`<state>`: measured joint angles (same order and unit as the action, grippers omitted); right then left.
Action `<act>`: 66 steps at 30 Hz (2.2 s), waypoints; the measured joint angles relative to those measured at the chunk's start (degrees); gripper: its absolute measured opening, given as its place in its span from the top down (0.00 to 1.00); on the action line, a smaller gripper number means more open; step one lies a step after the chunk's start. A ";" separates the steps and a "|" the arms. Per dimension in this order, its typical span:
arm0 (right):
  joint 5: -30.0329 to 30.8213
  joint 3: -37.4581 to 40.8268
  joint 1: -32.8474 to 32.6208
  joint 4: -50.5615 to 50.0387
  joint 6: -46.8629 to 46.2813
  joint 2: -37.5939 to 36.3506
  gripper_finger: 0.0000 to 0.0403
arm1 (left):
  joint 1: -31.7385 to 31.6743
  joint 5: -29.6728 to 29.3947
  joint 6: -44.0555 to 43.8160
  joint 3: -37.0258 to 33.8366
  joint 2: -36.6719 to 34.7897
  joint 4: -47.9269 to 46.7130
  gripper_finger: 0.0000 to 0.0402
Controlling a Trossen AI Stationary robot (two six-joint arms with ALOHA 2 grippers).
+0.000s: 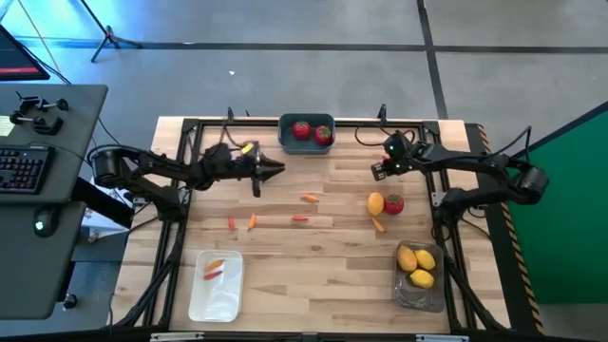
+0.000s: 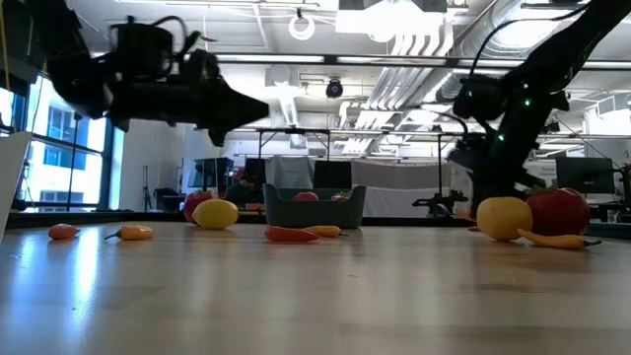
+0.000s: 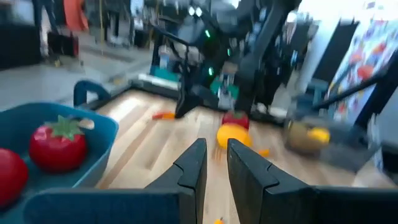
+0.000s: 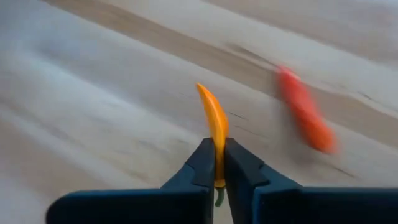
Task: Sort produce into baskets
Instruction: Put the top right orange chili pepper into the white bin
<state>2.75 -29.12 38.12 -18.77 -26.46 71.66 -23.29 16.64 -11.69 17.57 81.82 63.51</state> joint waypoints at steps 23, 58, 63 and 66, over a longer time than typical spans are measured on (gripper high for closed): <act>8.21 -0.04 -34.12 70.10 23.69 9.61 0.99 | 8.92 -1.88 10.89 10.81 0.00 -3.57 0.75; 7.83 -0.07 -38.54 76.91 27.99 11.98 0.99 | 13.91 -0.44 21.37 28.93 7.91 -20.23 0.86; 7.81 -0.07 -38.56 76.88 27.41 11.98 0.99 | 13.97 -0.40 22.45 28.93 7.91 -19.99 0.96; 7.81 -0.07 -38.56 76.88 27.37 11.98 0.99 | 13.95 -0.38 22.48 28.93 7.91 -19.96 0.99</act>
<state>10.57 -29.19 -0.45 58.11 0.91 83.64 -9.34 16.25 10.79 46.50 89.73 43.55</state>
